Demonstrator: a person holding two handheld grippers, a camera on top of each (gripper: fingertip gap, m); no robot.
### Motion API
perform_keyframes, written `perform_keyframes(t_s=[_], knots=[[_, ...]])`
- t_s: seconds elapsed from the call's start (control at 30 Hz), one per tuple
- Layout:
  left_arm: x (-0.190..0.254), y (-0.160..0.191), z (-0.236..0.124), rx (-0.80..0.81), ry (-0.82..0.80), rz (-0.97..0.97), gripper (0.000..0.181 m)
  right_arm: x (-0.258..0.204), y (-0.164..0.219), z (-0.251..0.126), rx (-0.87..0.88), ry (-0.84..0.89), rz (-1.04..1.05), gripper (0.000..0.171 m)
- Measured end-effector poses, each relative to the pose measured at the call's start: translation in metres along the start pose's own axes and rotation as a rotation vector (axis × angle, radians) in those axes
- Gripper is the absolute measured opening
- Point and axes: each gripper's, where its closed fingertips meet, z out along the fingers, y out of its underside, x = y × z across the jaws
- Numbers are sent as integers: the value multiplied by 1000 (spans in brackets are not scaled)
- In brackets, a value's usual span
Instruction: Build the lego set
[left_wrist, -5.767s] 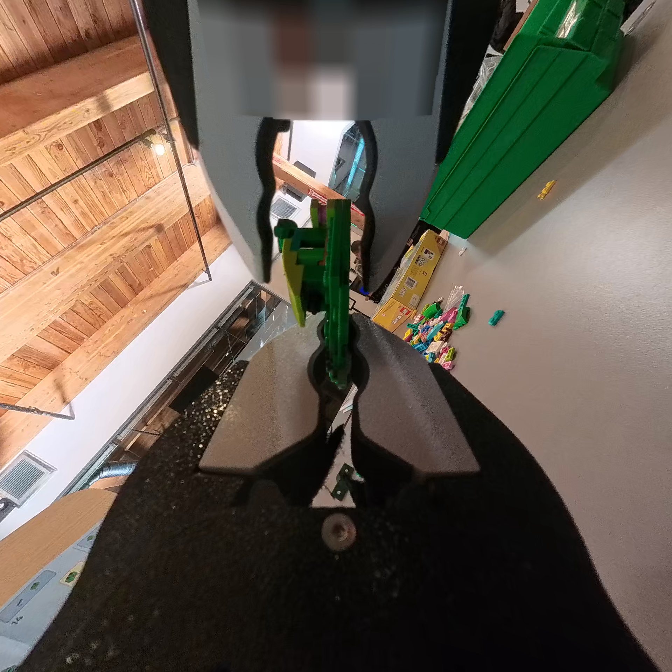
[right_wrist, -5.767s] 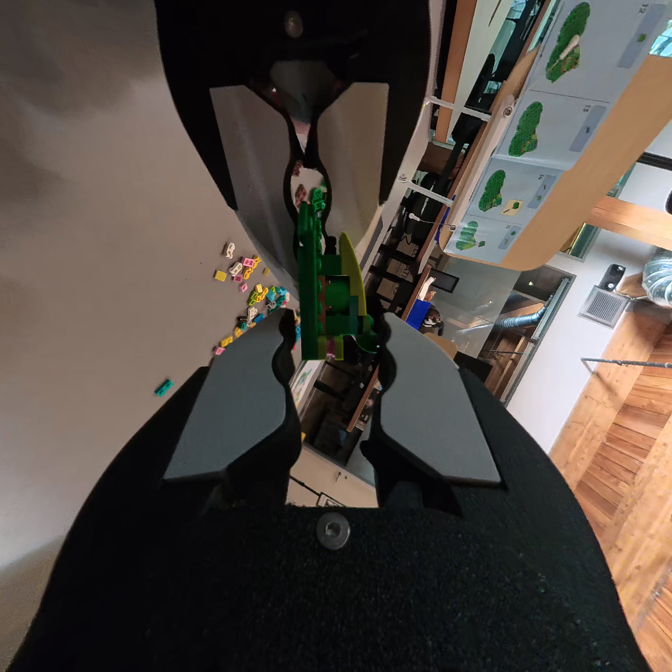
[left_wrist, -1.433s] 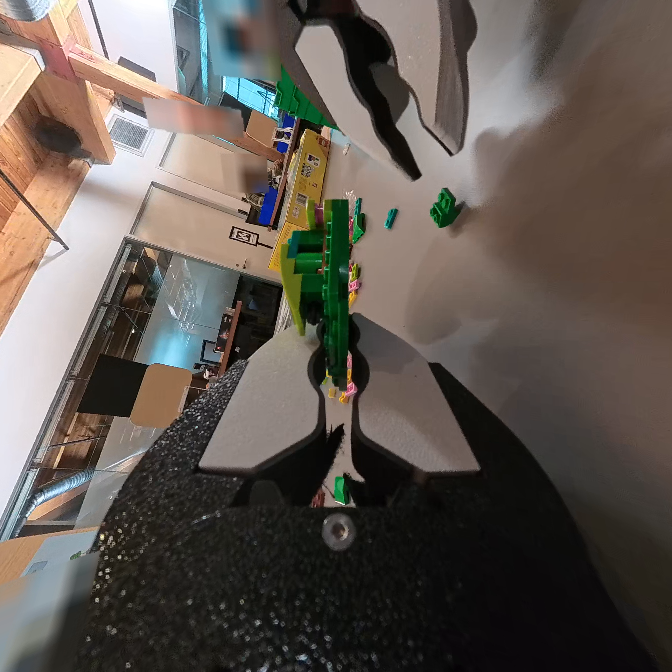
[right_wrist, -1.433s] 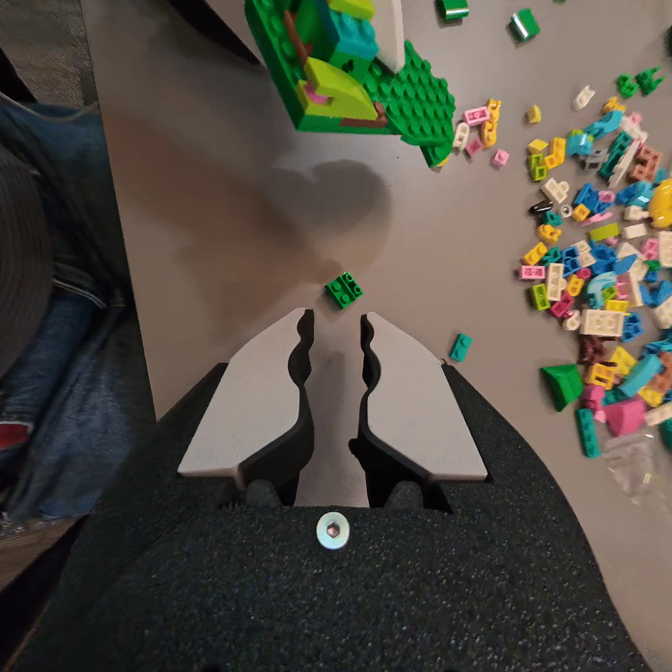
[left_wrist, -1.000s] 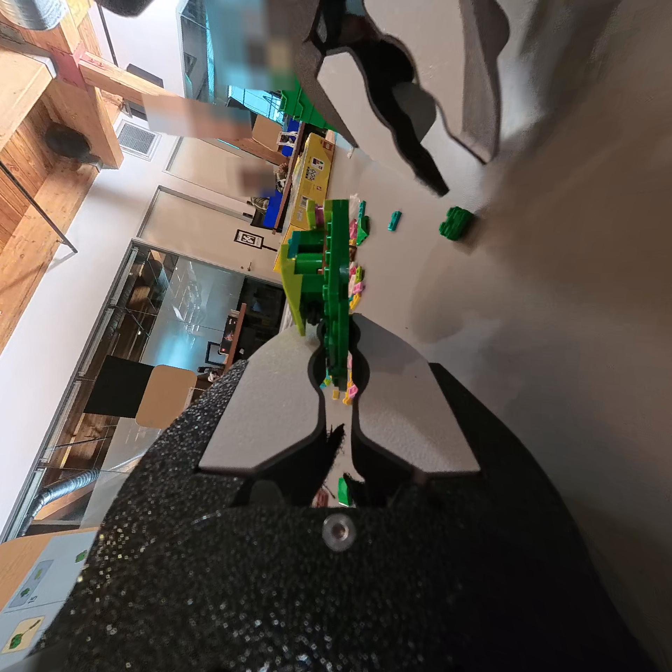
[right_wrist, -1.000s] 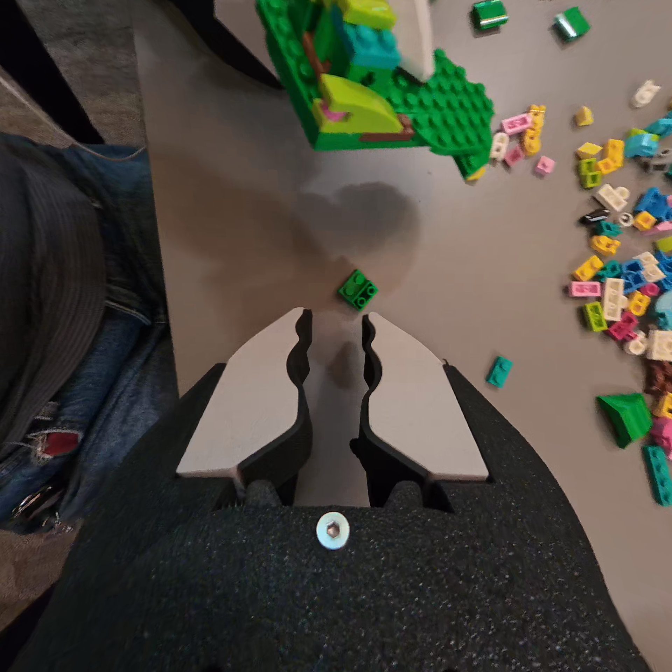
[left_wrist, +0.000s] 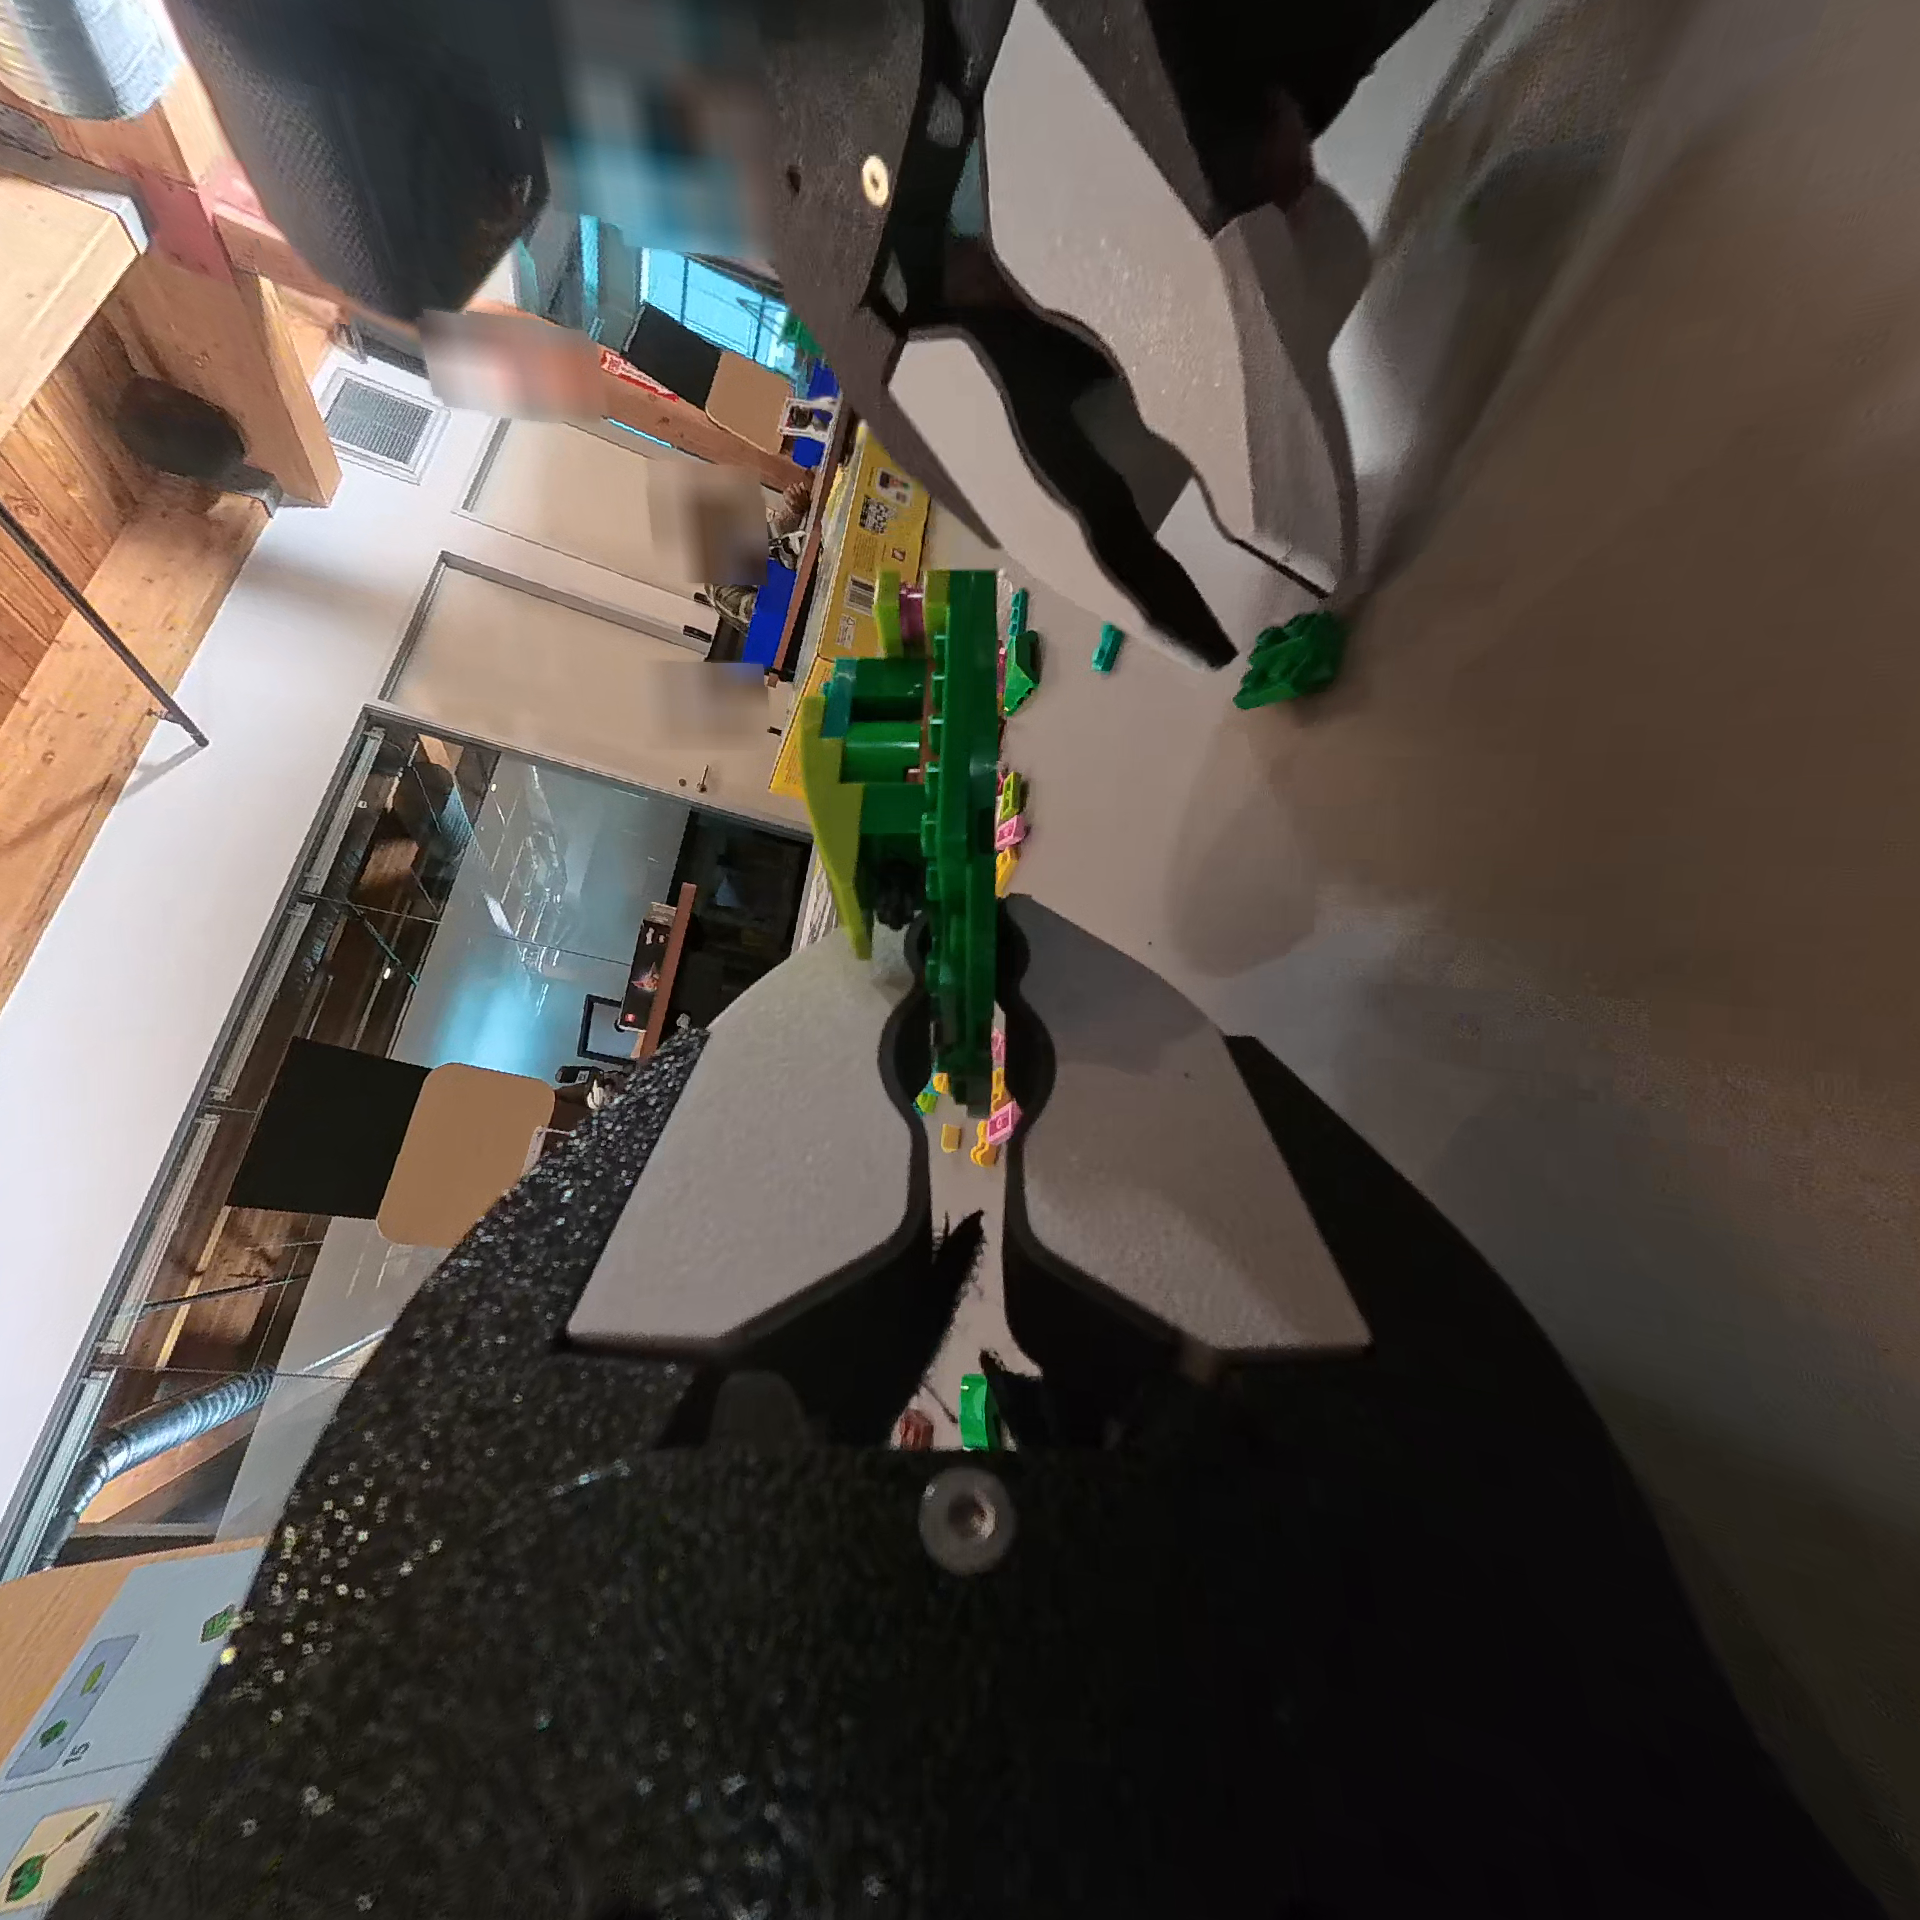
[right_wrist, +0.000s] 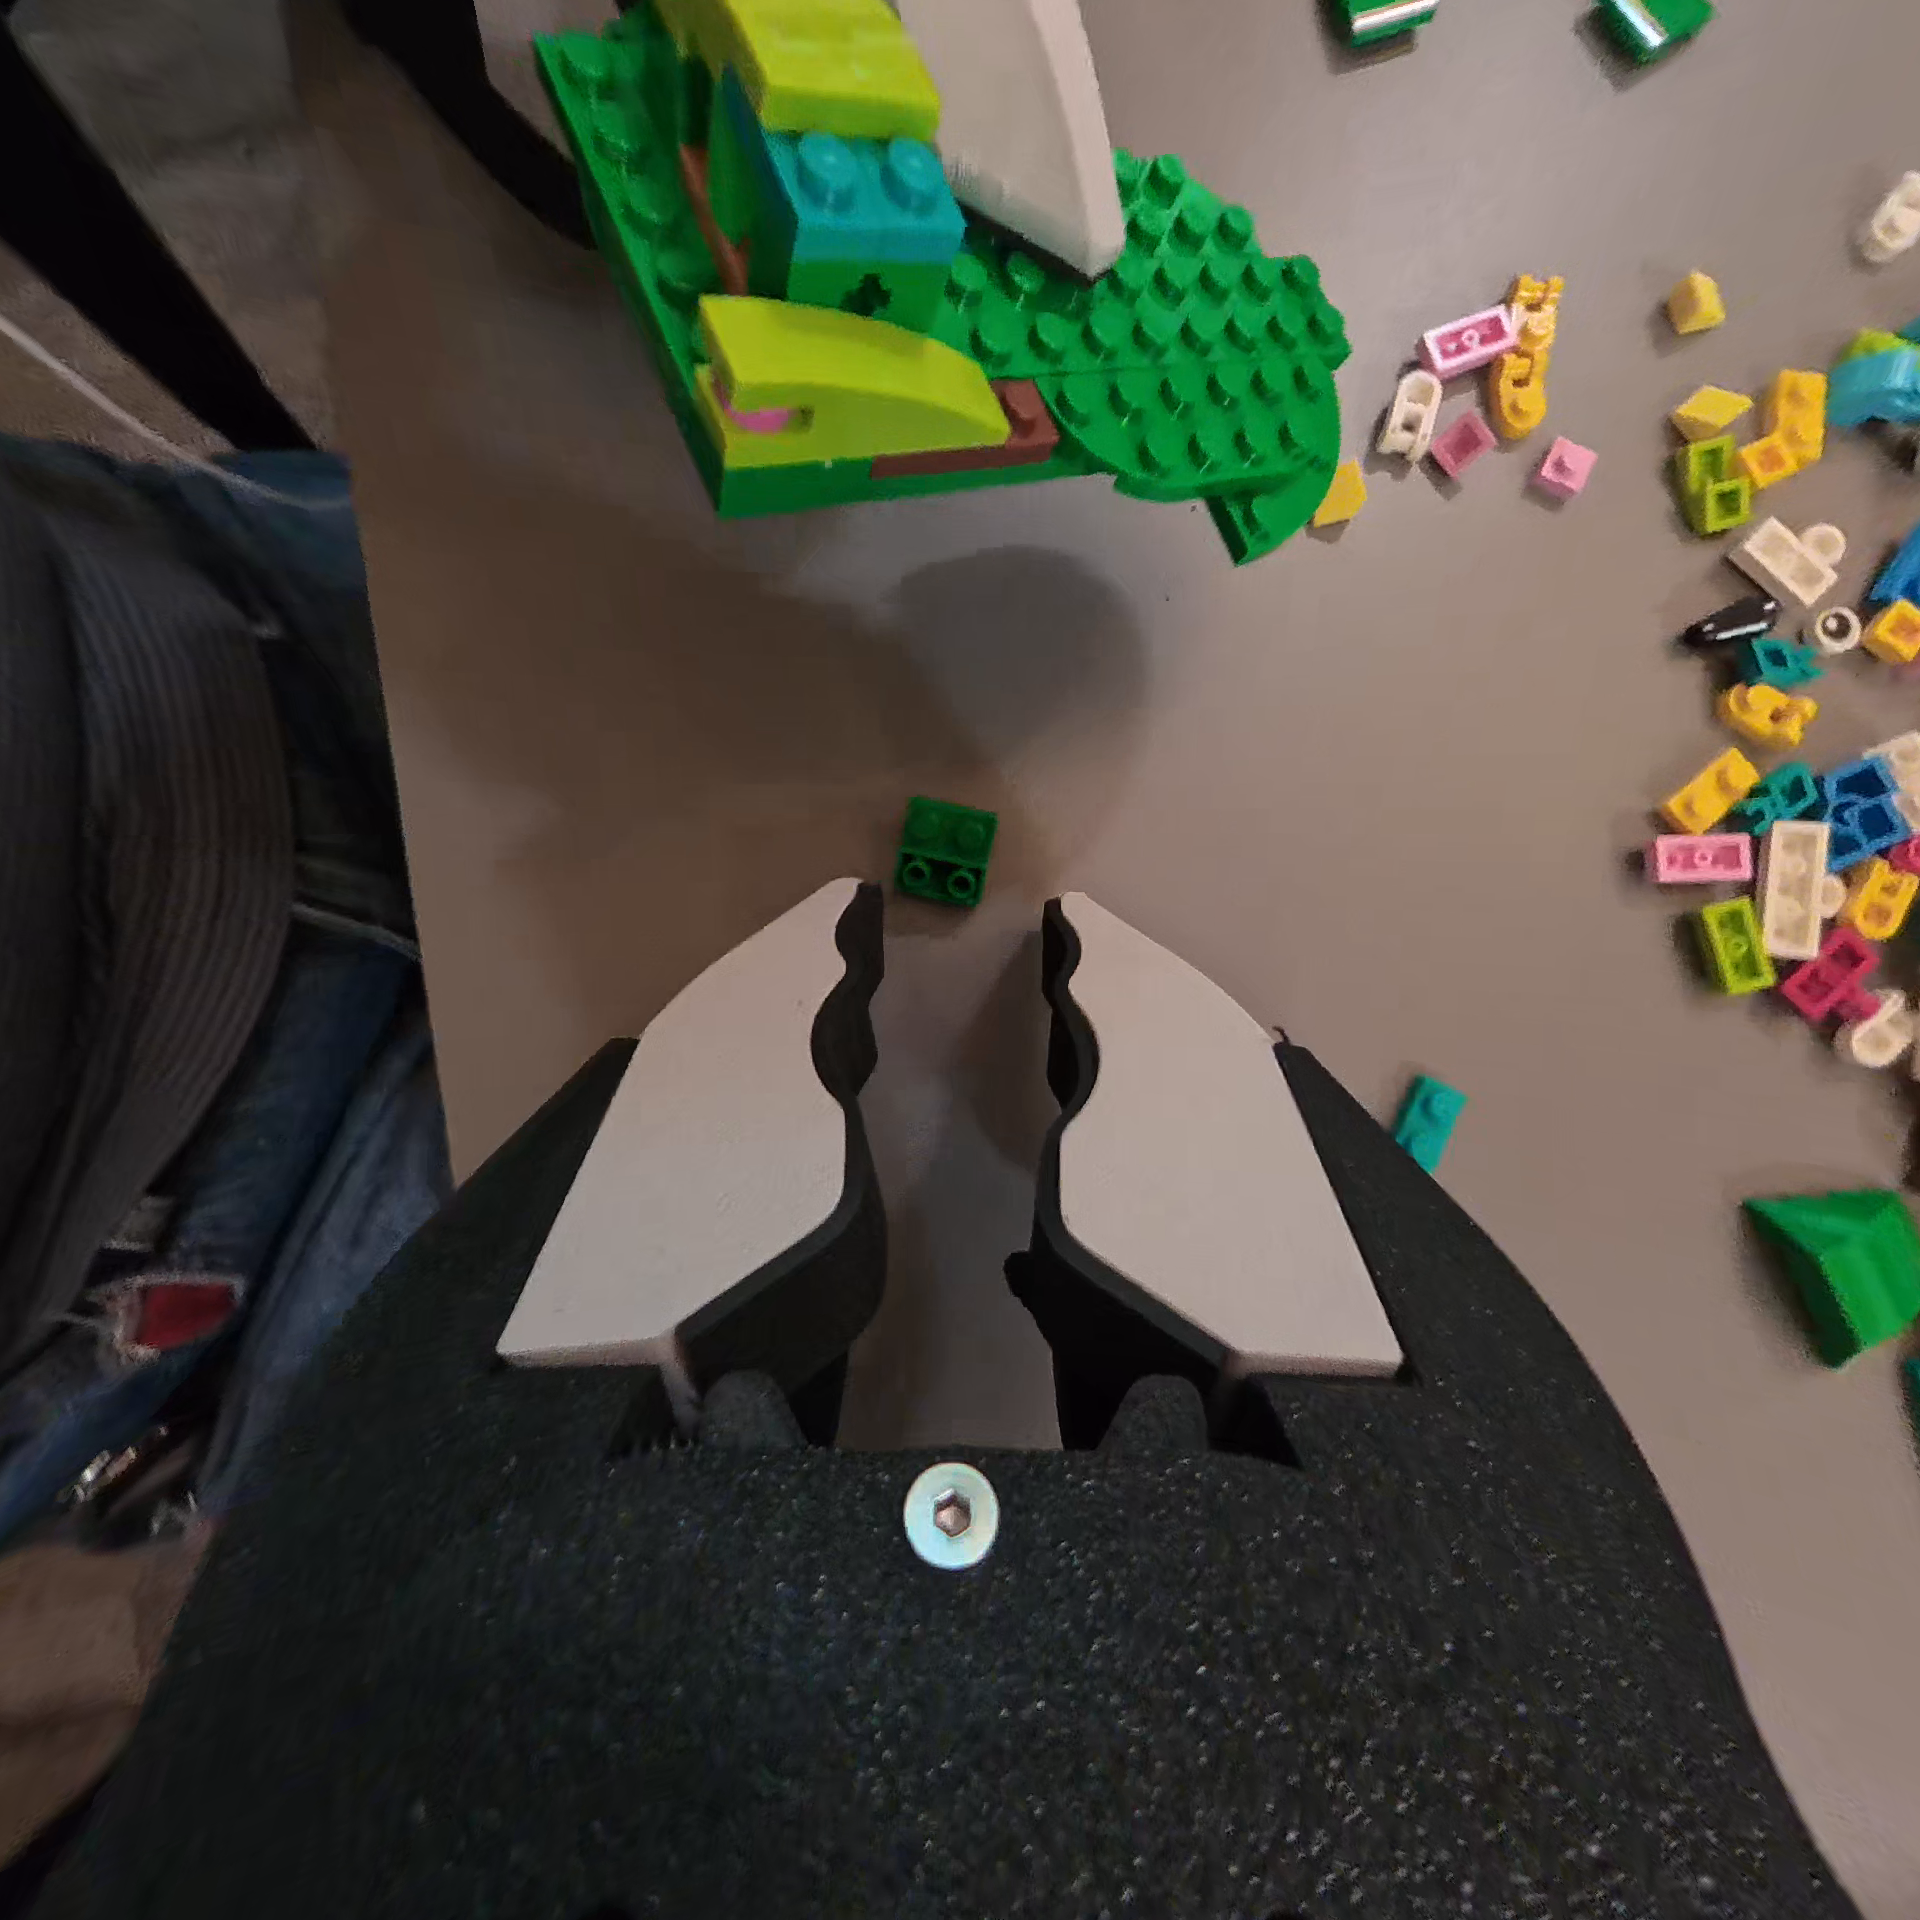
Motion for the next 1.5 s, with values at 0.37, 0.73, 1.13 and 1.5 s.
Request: perform_keyframes(t_s=[0.37, 0.73, 1.13, 1.5], knots=[[2, -1, 1, 0, 5, 8, 8, -2, -3, 6, 103, 75, 72, 23], [10, -5, 2, -18, 2, 177, 8, 5, -36, -39, 73, 52, -114, 16], [22, -15, 3, -19, -2, 376, 8, -24, -43, -37, -218, -165, -376, 16], [14, -21, 0, 7, -56, 350, 8, -30, -53, -42, -488, -234, -483, 16]])
